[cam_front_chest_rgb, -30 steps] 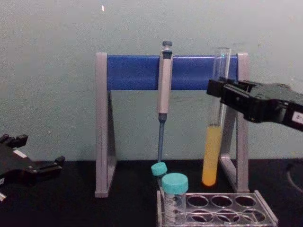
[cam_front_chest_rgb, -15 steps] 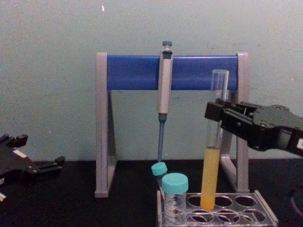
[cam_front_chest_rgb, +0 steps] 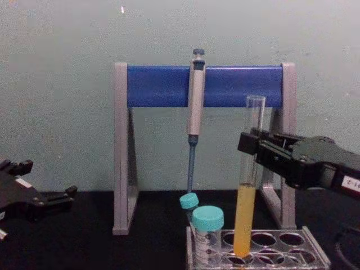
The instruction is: Pick up the test tube from the test tube rack, shake it, then place it back into the test tube rack.
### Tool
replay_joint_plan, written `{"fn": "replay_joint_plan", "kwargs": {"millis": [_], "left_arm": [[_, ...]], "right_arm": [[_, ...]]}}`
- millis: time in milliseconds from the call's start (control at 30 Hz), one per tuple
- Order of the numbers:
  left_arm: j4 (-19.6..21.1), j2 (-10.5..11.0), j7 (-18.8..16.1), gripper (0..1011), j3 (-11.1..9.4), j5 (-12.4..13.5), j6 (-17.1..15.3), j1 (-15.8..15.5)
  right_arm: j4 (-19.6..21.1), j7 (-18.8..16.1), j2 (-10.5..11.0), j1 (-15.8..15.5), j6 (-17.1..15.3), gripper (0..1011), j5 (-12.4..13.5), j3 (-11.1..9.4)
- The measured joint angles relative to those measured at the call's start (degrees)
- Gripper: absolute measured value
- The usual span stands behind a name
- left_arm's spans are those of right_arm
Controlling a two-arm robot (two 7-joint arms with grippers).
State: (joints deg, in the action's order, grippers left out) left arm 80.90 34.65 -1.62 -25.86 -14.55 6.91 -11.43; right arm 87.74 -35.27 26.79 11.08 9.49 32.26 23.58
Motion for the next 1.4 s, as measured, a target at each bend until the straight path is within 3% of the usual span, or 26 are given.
{"fn": "replay_joint_plan", "kwargs": {"millis": [1400], "left_arm": [[0.00,0.00,0.00,1001,0.00,0.00,0.00,0.00]], "right_arm": [[-6.23,1.96,-3.14,0.06,-1.18,229,-2.31,1.67]]}}
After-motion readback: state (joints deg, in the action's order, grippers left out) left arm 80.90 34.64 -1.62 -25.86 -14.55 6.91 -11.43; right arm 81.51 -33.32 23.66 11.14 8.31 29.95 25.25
